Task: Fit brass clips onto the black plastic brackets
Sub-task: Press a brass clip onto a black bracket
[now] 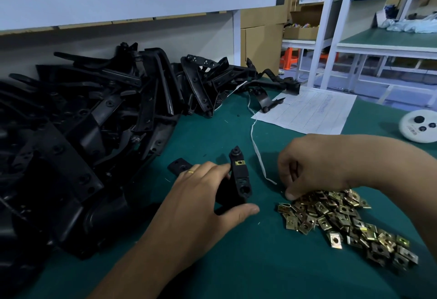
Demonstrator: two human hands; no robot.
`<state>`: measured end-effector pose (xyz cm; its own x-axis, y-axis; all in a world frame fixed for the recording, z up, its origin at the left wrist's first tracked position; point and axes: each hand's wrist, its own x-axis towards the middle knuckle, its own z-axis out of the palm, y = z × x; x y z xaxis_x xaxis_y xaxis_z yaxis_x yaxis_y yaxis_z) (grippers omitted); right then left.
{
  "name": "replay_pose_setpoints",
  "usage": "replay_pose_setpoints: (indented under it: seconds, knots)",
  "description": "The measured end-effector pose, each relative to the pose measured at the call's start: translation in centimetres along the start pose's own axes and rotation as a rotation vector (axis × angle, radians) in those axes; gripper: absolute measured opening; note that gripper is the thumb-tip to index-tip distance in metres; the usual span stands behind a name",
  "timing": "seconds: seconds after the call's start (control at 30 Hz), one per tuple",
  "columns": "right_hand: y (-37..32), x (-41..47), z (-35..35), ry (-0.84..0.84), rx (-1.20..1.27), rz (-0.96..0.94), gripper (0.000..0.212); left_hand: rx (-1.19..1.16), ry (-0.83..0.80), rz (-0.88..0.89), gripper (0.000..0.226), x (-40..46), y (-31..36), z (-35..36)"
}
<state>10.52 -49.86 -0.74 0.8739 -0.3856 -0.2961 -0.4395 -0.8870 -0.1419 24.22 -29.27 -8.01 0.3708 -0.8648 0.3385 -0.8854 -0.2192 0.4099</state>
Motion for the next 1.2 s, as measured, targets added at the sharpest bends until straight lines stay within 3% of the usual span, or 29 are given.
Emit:
replay_pose_setpoints:
  seconds: [0.2,0.43,0.73,0.9,1.03,1.2]
  knots:
    - [-0.1,0.3,0.3,-0.003,0.047,-0.066,0.020,0.024,0.032,-0.010,0.073,0.1,-0.2,0.2]
    - [0.8,-0.4,-0.4,-0.060,0.075,0.020,0.029,0.020,0.046,-0.028,0.069,0.2,-0.3,0.2]
    - [1.3,0.5,0.1,-0.046,0.105,-0.016,0.019,0.007,0.059,-0.027,0.071,0.1,-0.1,0.3]
    - [1.0,0.7,-0.2,0.097,0.349,-0.228,0.014,0.007,0.089,-0.021,0.074,0.2,-0.1,0.2]
    - [0.2,1.3,0.3,0.202,0.428,-0.251,0.015,-0.031,0.114,0.000,0.078,0.2,0.0,-0.1]
    - [-0.9,1.2,1.0,0.137,0.721,-0.298,0.004,0.002,0.191,0.065,0.082,0.3,0.3,-0.3]
